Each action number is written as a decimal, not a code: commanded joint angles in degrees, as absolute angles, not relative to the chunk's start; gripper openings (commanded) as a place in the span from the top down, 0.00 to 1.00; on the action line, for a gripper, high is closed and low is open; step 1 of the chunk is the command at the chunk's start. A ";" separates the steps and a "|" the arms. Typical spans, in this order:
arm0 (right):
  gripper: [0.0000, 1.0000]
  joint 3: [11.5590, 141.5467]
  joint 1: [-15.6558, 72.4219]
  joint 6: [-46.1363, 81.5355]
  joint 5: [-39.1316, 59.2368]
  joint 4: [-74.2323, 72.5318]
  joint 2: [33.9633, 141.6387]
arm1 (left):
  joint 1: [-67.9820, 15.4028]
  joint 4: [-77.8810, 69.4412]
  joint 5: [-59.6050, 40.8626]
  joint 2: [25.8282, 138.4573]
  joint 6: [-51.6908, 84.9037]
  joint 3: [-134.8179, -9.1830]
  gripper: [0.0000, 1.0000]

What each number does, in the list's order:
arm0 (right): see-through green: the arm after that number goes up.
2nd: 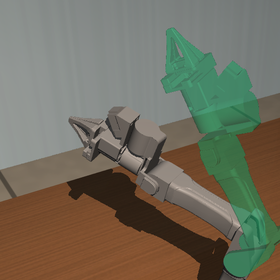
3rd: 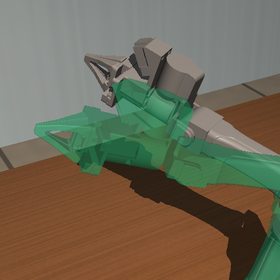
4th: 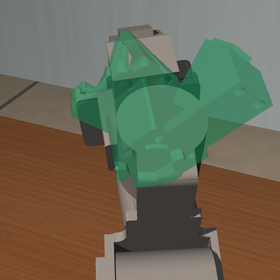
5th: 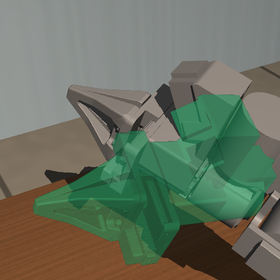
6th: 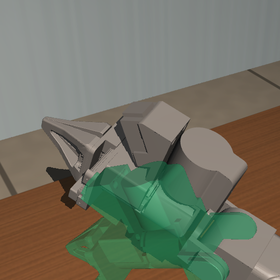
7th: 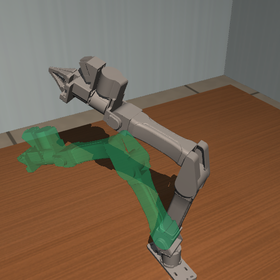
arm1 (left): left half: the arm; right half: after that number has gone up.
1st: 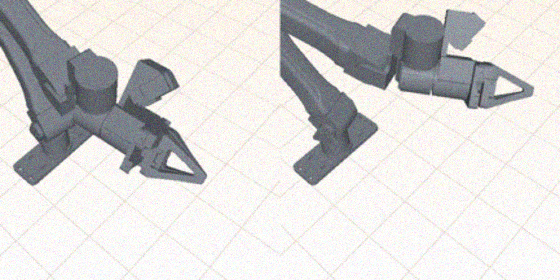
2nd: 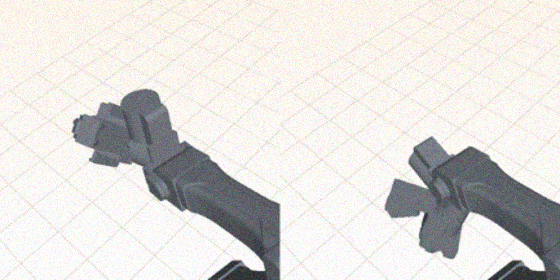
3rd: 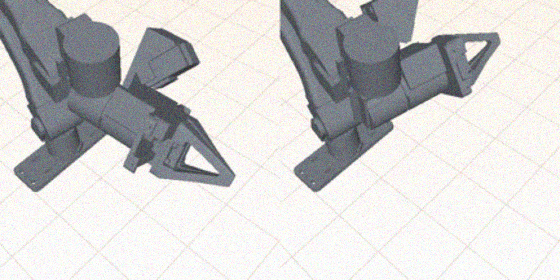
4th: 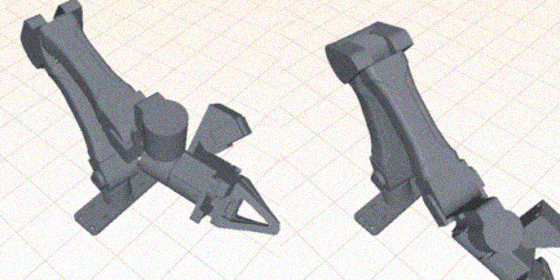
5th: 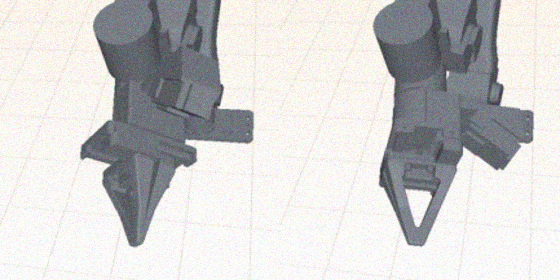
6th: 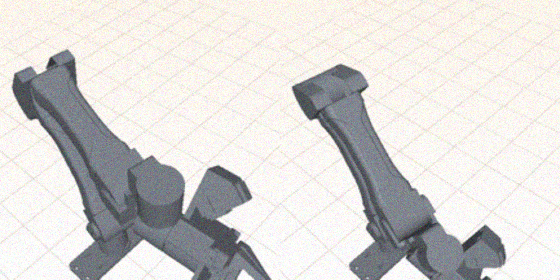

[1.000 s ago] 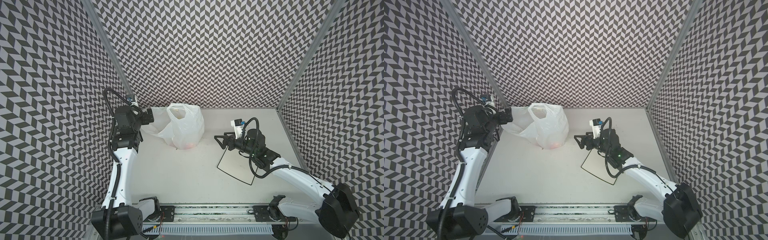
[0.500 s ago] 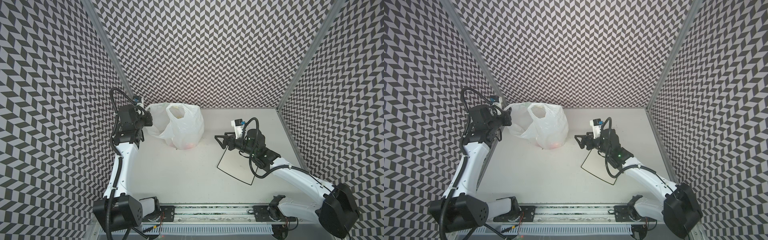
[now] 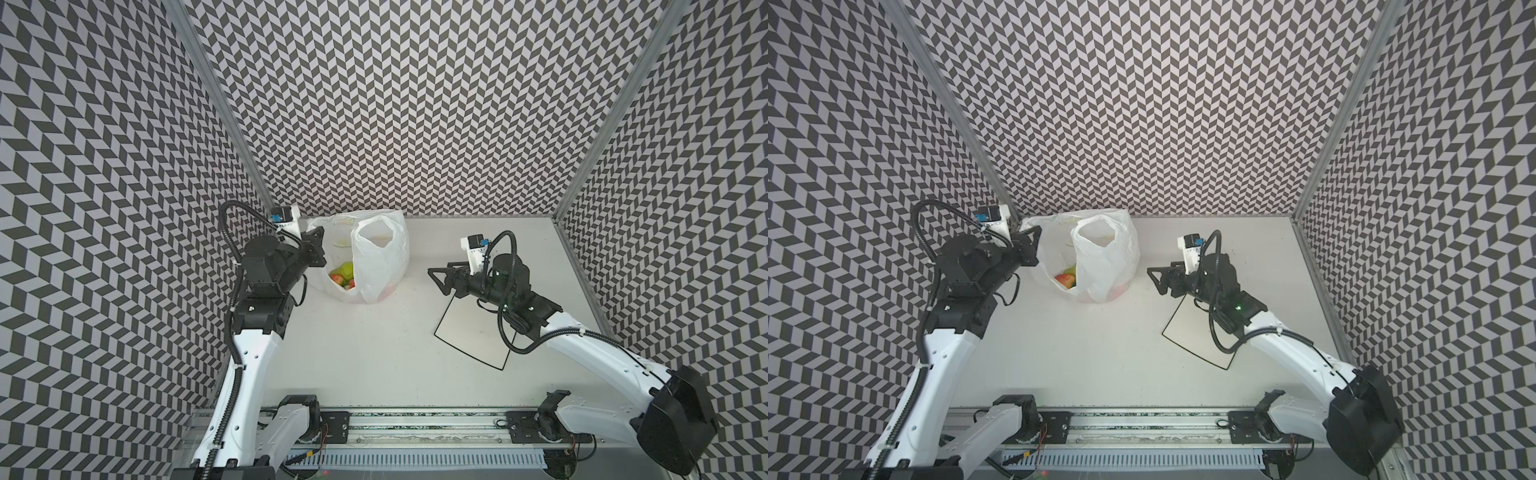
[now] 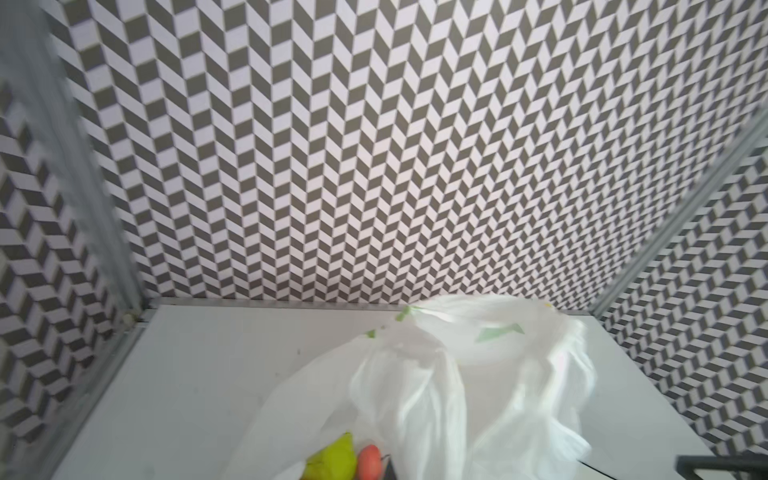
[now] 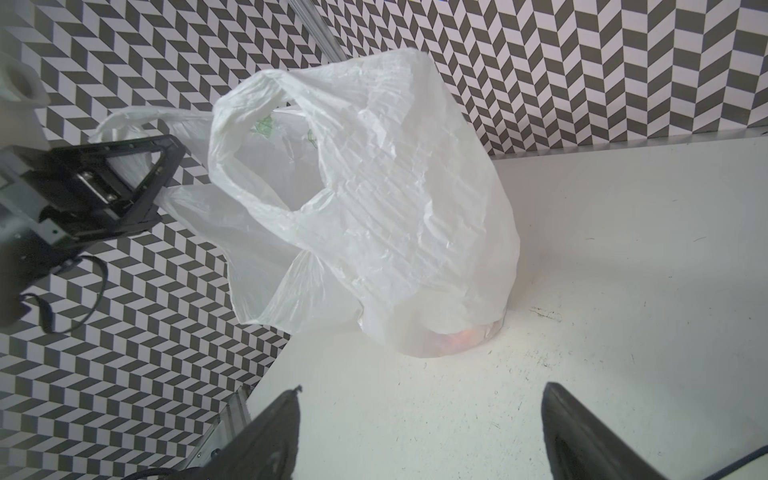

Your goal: Take the fake fruits out of the plastic bag

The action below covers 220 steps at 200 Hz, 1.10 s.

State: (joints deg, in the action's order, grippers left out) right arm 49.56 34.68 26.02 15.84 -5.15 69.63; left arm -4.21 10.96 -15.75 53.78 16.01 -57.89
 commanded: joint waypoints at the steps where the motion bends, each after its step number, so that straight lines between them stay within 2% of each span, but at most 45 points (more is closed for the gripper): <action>1: 0.12 52.64 35.74 26.10 14.30 -3.68 69.90 | -11.02 4.24 -11.43 50.93 26.10 -52.75 1.00; 40: 0.12 55.01 37.30 26.83 12.76 -1.52 68.53 | -23.21 0.35 -4.25 48.77 31.01 -46.59 1.00; 69: 0.14 58.46 41.30 27.84 13.19 -2.54 70.02 | -27.47 -1.10 -2.17 47.06 32.72 -44.81 1.00; 123: 0.16 67.53 50.93 27.48 10.07 -9.61 79.56 | -28.83 1.58 1.02 40.32 34.92 -41.14 1.00; 183: 0.16 78.88 53.39 33.10 6.99 -13.61 93.44 | -29.08 4.79 2.58 31.40 38.56 -33.85 1.00; 220: 0.16 88.41 54.28 32.66 3.13 -10.53 101.15 | -29.03 5.28 2.56 28.96 39.35 -32.19 1.00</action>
State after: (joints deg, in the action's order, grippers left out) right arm 82.78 53.69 31.40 6.15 -8.97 97.76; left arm -28.67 4.62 1.56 30.39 37.63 -32.91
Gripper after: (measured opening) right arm 0.840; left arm 0.047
